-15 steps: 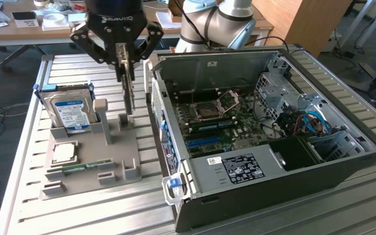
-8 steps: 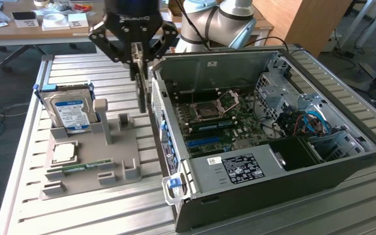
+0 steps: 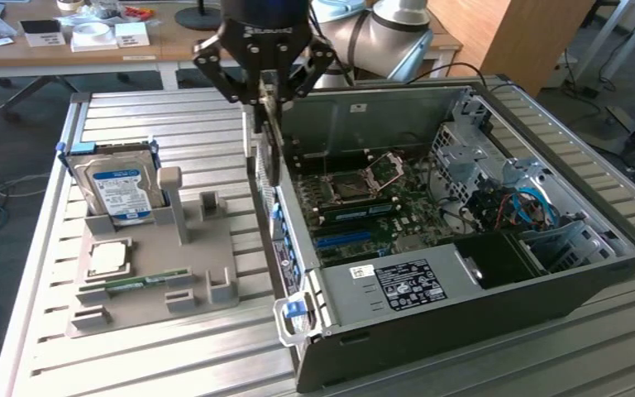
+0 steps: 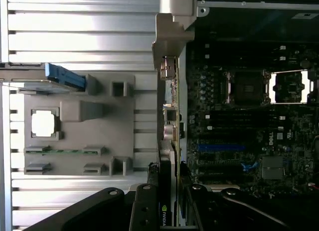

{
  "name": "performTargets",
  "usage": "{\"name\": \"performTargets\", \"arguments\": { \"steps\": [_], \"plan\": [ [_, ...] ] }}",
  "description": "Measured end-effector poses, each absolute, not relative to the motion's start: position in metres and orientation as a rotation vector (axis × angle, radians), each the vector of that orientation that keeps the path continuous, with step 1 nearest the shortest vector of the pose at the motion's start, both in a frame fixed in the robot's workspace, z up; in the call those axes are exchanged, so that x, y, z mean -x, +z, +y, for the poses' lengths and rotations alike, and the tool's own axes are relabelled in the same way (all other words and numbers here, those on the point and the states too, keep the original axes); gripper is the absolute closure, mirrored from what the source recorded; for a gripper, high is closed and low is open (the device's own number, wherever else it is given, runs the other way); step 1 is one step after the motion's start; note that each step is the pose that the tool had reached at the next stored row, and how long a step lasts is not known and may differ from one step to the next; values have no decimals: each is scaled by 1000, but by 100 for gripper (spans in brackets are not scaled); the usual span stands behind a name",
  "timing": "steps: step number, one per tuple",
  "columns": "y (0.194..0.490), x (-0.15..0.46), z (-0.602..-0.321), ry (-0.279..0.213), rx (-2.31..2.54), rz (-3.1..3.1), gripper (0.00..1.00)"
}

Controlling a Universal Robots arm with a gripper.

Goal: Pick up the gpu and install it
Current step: 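Pick up the gpu and move the gpu toward the slot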

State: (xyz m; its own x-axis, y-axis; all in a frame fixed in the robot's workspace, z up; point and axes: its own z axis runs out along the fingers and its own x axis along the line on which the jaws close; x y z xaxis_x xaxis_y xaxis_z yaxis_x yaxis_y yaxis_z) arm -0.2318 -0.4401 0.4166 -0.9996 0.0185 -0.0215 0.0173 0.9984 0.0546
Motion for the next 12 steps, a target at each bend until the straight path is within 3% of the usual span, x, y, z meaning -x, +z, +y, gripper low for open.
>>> {"name": "performTargets", "arguments": {
  "steps": [12],
  "plan": [
    [417,177,-440,89,-28,3118,74]
  ]
}}
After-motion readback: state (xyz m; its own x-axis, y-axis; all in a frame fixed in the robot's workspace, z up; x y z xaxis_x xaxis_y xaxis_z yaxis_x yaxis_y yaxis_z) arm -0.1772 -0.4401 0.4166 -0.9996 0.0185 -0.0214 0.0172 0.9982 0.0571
